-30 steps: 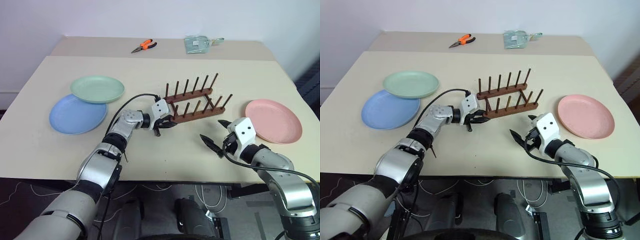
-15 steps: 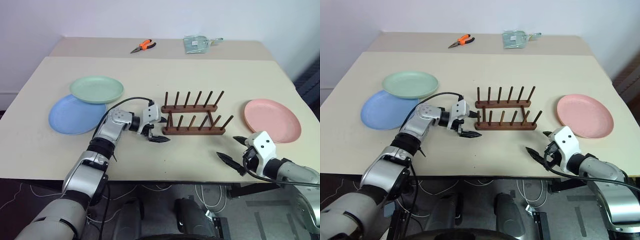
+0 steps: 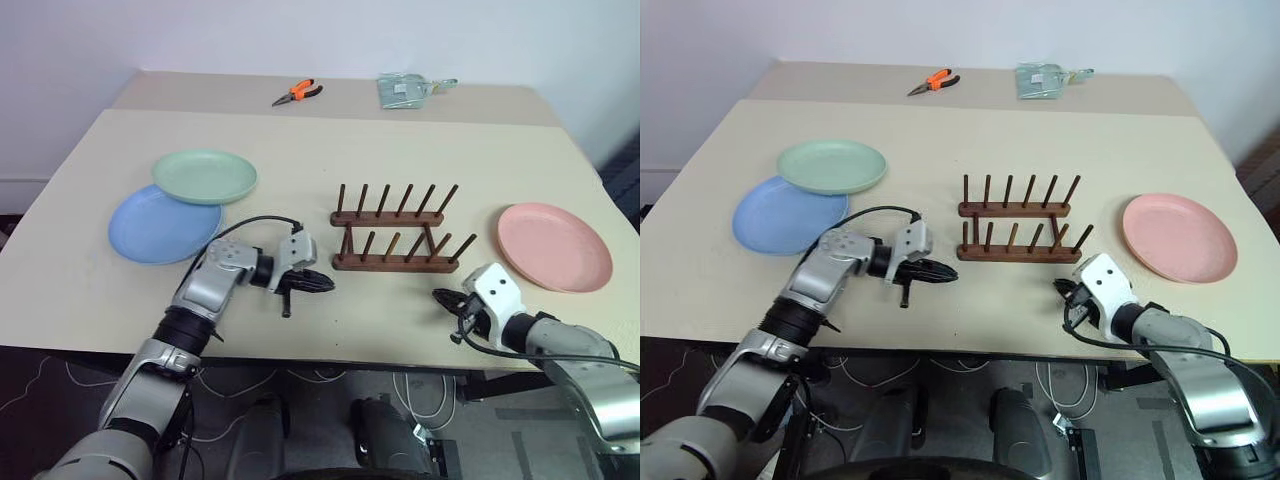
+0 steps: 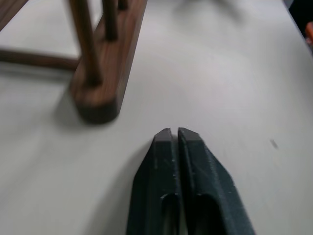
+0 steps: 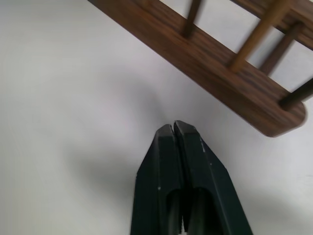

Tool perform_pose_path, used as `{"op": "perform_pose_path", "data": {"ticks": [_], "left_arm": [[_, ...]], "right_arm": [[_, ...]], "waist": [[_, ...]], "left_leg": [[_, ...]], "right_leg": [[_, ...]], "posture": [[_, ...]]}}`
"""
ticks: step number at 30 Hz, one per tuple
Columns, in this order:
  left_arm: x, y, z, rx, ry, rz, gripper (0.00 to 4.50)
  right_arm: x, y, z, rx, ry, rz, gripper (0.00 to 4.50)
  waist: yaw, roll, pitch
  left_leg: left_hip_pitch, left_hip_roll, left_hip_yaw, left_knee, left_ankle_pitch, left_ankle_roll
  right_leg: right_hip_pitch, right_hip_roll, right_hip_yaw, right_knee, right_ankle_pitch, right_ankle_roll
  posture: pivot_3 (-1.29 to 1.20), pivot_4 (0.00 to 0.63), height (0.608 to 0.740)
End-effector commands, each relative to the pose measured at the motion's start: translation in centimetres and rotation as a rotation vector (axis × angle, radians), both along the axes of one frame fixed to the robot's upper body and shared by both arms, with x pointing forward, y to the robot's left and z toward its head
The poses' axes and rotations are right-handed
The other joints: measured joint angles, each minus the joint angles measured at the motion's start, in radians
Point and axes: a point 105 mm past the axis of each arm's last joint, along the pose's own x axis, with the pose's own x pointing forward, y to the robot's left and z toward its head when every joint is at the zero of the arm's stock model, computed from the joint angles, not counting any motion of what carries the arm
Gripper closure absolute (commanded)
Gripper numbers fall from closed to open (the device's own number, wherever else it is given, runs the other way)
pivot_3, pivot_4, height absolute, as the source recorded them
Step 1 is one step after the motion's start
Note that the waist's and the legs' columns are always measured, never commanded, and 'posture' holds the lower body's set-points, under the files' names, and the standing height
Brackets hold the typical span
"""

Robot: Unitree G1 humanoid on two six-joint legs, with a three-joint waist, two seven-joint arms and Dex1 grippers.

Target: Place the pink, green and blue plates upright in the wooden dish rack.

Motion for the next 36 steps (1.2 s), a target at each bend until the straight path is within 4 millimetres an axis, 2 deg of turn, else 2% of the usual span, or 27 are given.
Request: {"op": "perform_pose_path", "data": {"ticks": [1,5,12,17,20,23,25,27,31,36], "left_arm": [[0.7,-1.1,-0.6,0.05,-0.07,0.028,4.45],[2.7,-1.9,-1.0,0.064,-0.128,0.138,4.45],[6.5,-1.4,-0.5,0.062,-0.196,0.329,4.45],[8.0,-1.4,0.0,0.038,-0.206,0.405,4.45],[8.1,-1.5,0.0,0.028,-0.209,0.4,4.45],[7.4,-1.8,0.5,-0.009,-0.217,0.355,4.5],[6.0,-2.4,1.8,-0.091,-0.235,0.263,4.5],[4.4,-2.8,3.4,-0.177,-0.262,0.178,4.5],[2.5,-3.1,6.6,-0.323,-0.261,0.121,4.5],[0.9,-3.3,8.7,-0.389,-0.24,0.058,4.5]], "right_arm": [[1.4,-0.3,-0.2,-0.046,-0.034,-0.04,4.5],[4.0,-0.6,-0.5,-0.084,-0.074,-0.098,4.5],[8.6,-0.8,0.6,-0.104,-0.168,-0.169,4.5],[10.2,-0.7,1.0,-0.115,-0.194,-0.165,4.5],[9.8,-0.7,1.6,-0.088,-0.184,-0.128,4.5],[8.3,-2.0,3.0,-0.13,-0.218,-0.112,3.71],[6.6,-3.1,4.4,-0.193,-0.269,-0.104,2.69],[5.0,-4.8,5.0,-0.273,-0.267,-0.14,1.76],[2.6,-8.2,3.9,-0.399,-0.201,-0.231,1.76],[2.8,-10.8,2.4,-0.467,-0.171,-0.334,1.76]], "waist": [[-0.002,0.0,0.0],[-0.001,-0.001,-0.002],[-0.007,-0.001,-0.003],[-0.02,-0.001,-0.003],[-0.021,-0.001,-0.003],[-0.02,-0.001,-0.003],[-0.018,-0.001,-0.002],[-0.018,-0.001,-0.002],[-0.017,-0.001,-0.002],[-0.025,0.0,-0.003]], "left_leg": [[0.0,0.0,0.0,0.0,0.0,0.0],[0.002,0.0,0.0,0.002,0.0,0.0],[0.002,0.0,-0.001,0.004,0.0,0.0],[0.002,0.0,-0.001,0.003,0.0,0.0],[0.002,0.0,-0.001,0.002,0.0,0.0],[0.002,0.0,-0.001,0.002,0.0,0.0],[0.001,-0.001,-0.001,0.001,0.0,0.0],[0.0,-0.001,-0.001,-0.001,0.0,0.0],[0.0,-0.001,-0.001,-0.002,0.0,0.0],[0.003,-0.001,0.0,-0.001,0.0,0.0]], "right_leg": [[0.0,0.0,0.0,0.0,0.0,0.0],[0.003,0.0,0.0,0.0,0.0,0.0],[0.003,0.001,0.0,0.001,0.0,0.001],[0.003,0.001,0.0,0.001,0.001,0.002],[0.003,0.001,0.0,0.001,0.002,0.004],[0.003,0.001,0.0,0.002,0.002,0.004],[0.002,0.001,0.0,0.001,0.002,0.005],[0.001,0.0,0.0,0.001,0.002,0.005],[-0.001,0.0,0.0,0.002,0.002,0.005],[0.001,0.0,0.002,0.001,0.0,0.001]], "posture": [[0.0,0.15,0.726],[0.0,0.15,0.726],[0.0,0.15,0.726],[0.0,0.15,0.726],[0.0,0.15,0.726],[0.0,0.15,0.726],[0.0,0.15,0.726],[0.0,0.15,0.726],[0.0,0.15,0.726],[0.0,0.15,0.726]]}}
